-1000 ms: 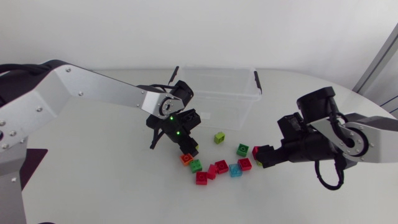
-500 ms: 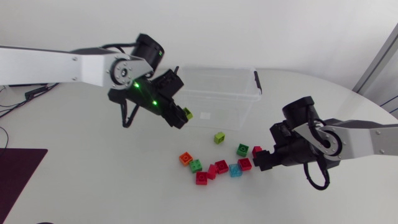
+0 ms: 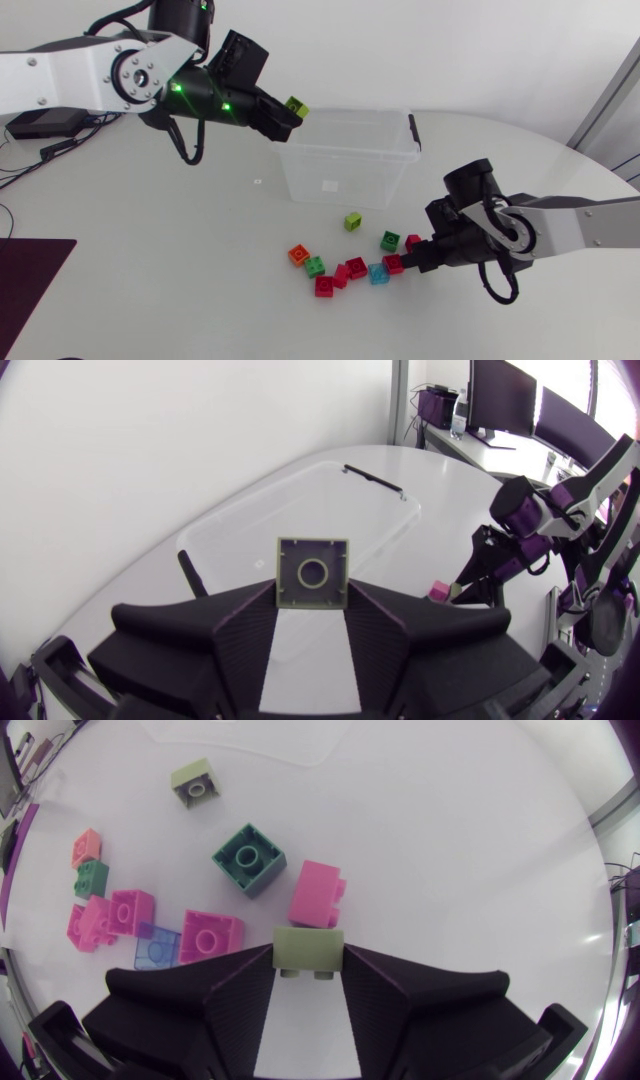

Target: Pick up the duplo bricks and place them in the container

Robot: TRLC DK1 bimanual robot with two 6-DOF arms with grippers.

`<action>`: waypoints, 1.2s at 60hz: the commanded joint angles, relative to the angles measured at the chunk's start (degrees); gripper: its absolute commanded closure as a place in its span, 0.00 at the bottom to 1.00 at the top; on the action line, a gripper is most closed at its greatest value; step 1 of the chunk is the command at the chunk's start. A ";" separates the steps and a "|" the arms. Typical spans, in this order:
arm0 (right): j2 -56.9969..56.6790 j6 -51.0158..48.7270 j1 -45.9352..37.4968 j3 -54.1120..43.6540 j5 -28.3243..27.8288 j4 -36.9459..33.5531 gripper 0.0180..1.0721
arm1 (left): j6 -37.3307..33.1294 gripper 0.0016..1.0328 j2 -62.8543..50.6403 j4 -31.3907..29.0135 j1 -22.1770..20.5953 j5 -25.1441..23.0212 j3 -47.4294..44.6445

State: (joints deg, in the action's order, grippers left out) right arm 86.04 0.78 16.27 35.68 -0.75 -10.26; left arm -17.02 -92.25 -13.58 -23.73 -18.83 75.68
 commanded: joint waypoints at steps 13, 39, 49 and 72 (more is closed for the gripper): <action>-9.93 -2.36 0.25 3.61 0.49 -9.16 0.66 | 3.83 0.62 -12.78 6.46 -0.09 1.69 8.17; -13.71 -3.41 0.69 18.99 -0.48 -18.57 0.66 | 5.24 0.09 -23.15 4.36 0.79 3.80 18.54; -12.04 -3.32 1.66 26.28 -0.56 -19.36 0.66 | 4.71 0.05 -16.74 -0.48 0.96 2.48 18.19; -2.81 -4.03 3.06 34.63 0.05 -9.60 0.66 | -9.53 0.05 0.75 -15.33 1.93 -3.49 1.14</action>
State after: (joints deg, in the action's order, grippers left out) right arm 80.29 -1.80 18.70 68.60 -1.19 -21.52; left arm -21.93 -92.55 -26.65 -22.74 -21.28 83.85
